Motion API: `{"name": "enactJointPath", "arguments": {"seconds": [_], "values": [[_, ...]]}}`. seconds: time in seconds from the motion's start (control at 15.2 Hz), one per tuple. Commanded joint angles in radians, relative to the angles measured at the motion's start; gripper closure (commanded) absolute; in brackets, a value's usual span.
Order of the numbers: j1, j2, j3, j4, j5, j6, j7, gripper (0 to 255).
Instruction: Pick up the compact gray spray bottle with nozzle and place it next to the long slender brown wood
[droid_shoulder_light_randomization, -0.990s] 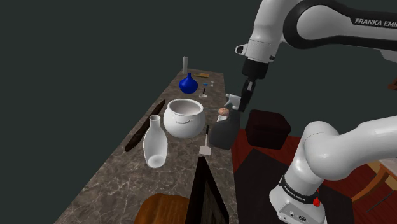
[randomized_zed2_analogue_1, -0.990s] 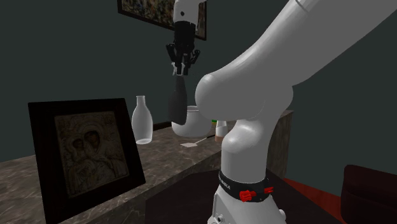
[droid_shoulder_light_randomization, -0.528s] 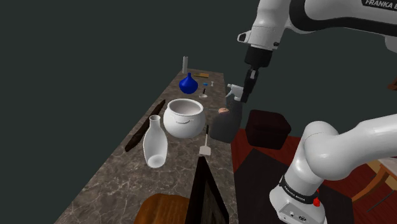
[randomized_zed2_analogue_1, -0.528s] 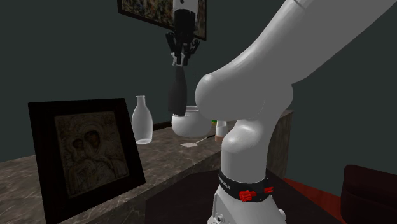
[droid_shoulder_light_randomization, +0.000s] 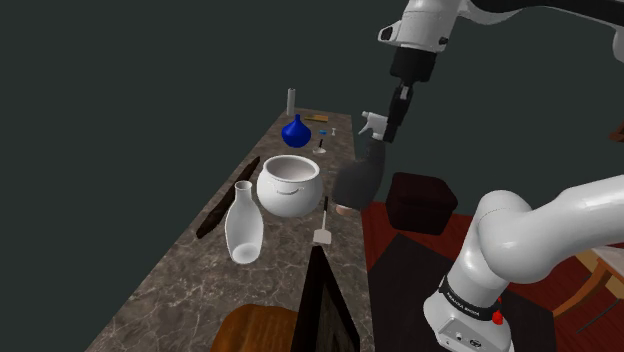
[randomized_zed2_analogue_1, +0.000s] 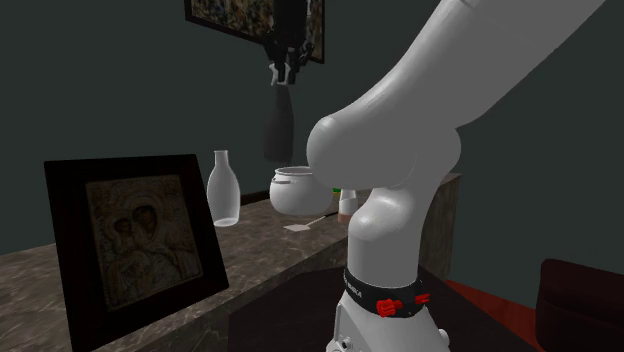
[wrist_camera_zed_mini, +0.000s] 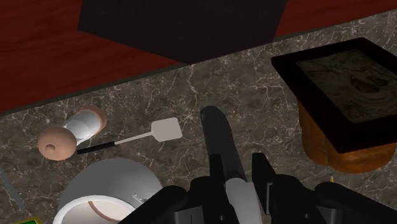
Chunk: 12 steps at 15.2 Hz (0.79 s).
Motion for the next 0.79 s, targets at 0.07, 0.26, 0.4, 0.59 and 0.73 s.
{"name": "enactJointPath", "arguments": {"seconds": [0.07, 0.26, 0.4, 0.59, 0.73], "values": [[0.0, 0.015, -0.001, 0.051, -0.001, -0.036, 0.004, 255], [0.0, 0.036, -0.002, 0.106, -0.002, -0.07, 0.007, 255], [0.0, 0.05, -0.003, 0.144, -0.002, -0.094, 0.009, 255], [0.0, 0.072, -0.004, 0.202, -0.003, -0.129, 0.012, 255], [0.0, 0.088, -0.005, 0.241, -0.004, -0.153, 0.014, 255]]}}
